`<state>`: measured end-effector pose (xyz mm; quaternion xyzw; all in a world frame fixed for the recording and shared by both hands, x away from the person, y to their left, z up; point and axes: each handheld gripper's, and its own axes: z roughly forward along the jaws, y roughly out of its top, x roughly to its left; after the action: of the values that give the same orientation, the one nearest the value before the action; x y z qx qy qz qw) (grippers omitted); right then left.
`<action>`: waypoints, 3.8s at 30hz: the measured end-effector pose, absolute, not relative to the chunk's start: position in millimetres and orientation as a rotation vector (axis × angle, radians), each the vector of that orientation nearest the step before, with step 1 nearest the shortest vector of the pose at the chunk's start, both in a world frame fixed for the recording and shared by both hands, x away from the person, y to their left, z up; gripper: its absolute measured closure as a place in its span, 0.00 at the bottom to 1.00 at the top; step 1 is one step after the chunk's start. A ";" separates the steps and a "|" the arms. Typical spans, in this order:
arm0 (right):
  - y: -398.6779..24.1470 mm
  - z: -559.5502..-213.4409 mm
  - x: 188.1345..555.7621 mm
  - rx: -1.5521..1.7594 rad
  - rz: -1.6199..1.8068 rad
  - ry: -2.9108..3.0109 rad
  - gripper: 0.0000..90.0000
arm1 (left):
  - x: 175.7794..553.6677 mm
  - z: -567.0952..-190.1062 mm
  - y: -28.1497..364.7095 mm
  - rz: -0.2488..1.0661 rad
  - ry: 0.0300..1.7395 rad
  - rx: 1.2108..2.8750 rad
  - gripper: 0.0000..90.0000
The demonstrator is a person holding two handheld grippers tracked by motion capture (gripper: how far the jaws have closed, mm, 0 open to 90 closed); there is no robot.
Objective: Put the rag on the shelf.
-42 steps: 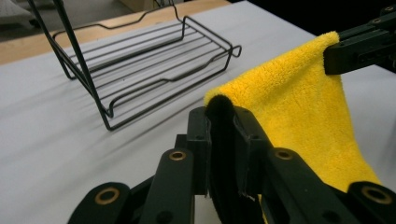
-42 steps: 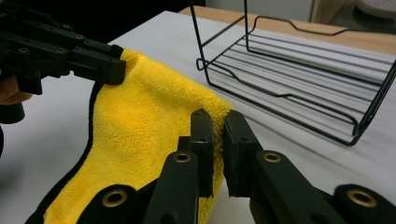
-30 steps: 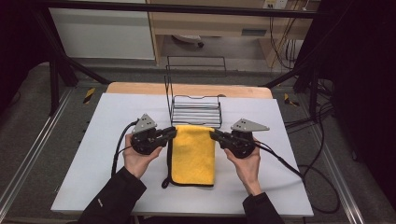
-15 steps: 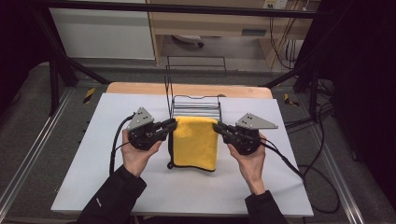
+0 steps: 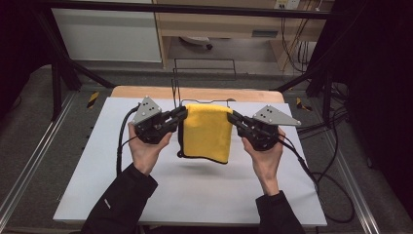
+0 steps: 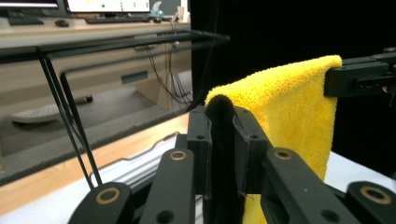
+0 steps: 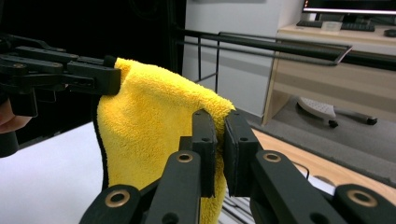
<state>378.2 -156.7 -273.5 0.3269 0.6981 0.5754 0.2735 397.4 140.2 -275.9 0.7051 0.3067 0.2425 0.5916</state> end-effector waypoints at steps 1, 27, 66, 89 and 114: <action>-156.1 -271.6 378.6 0.876 1.549 1.871 0.94 | 397.4 -275.9 140.2 0.564 0.713 1.640 0.87; -144.3 -205.5 400.9 0.795 1.547 1.709 0.94 | 417.3 -213.5 142.5 0.665 0.687 1.484 0.87; -134.9 -127.3 440.1 0.739 1.573 1.554 0.94 | 455.9 -130.9 141.4 0.759 0.655 1.387 0.87; -128.1 -110.5 483.8 0.744 1.576 1.499 0.94 | 497.7 -110.3 142.0 0.794 0.659 1.354 0.87; -133.7 -145.4 521.4 0.779 1.522 1.560 0.94 | 532.6 -153.6 136.6 0.808 0.650 1.440 0.87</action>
<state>521.4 -133.7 -145.4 0.3082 0.6173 0.6021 0.4017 532.6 136.6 -153.6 0.6293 0.2838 0.3530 0.6315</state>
